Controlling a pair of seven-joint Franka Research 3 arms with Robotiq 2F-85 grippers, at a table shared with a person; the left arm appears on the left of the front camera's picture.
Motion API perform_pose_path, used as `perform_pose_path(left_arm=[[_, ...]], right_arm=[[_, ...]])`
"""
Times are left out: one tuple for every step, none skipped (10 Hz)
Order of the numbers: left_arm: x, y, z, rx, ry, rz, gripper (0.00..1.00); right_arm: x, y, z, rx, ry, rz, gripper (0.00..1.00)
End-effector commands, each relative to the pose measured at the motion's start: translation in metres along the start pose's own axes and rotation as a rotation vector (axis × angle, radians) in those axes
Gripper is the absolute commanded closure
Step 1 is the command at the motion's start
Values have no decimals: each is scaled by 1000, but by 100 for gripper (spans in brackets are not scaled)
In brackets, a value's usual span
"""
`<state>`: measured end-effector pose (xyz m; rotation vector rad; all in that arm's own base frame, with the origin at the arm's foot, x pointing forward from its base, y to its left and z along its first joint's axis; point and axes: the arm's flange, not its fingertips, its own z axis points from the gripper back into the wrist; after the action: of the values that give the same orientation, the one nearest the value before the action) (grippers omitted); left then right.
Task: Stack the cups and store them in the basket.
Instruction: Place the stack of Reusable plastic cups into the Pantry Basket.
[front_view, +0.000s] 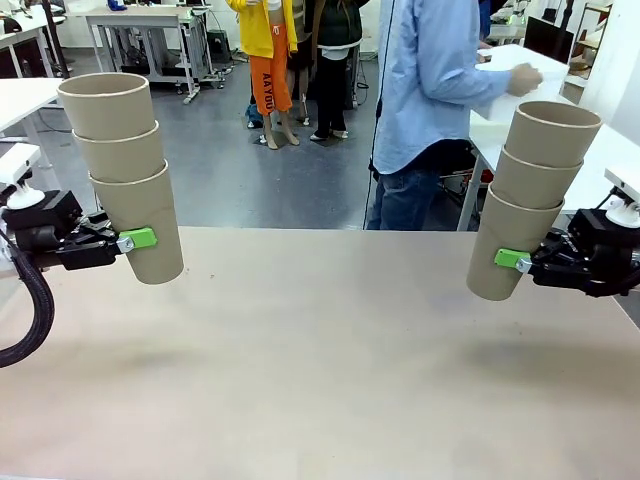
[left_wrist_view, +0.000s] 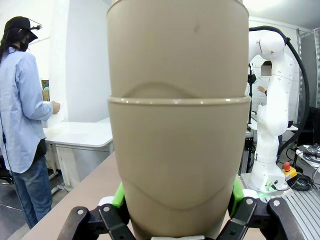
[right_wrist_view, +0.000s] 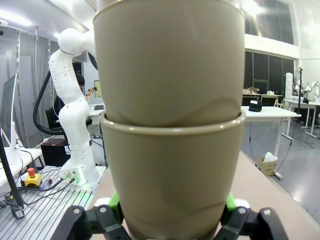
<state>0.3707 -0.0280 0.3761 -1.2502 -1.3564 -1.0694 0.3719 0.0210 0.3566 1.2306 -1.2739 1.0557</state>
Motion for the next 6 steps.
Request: perform_pose_path(left_arm=[[3, -1, -1, -6, -6, -17, 14], [3, -1, -1, -6, -6, -17, 14], [3, -1, -1, -6, -6, -17, 14], [3, -1, -1, -6, -6, -17, 14], [3, -1, -1, -6, -6, -17, 14], [3, -1, -1, -6, -6, -17, 14]], right_arm=[[3, 0, 0, 0, -2, 10, 15], [3, 0, 0, 0, -2, 10, 15], [3, 0, 0, 0, -2, 10, 15], [3, 0, 0, 0, -2, 10, 15], [3, 0, 0, 0, -2, 10, 15], [3, 0, 0, 0, -2, 10, 15]])
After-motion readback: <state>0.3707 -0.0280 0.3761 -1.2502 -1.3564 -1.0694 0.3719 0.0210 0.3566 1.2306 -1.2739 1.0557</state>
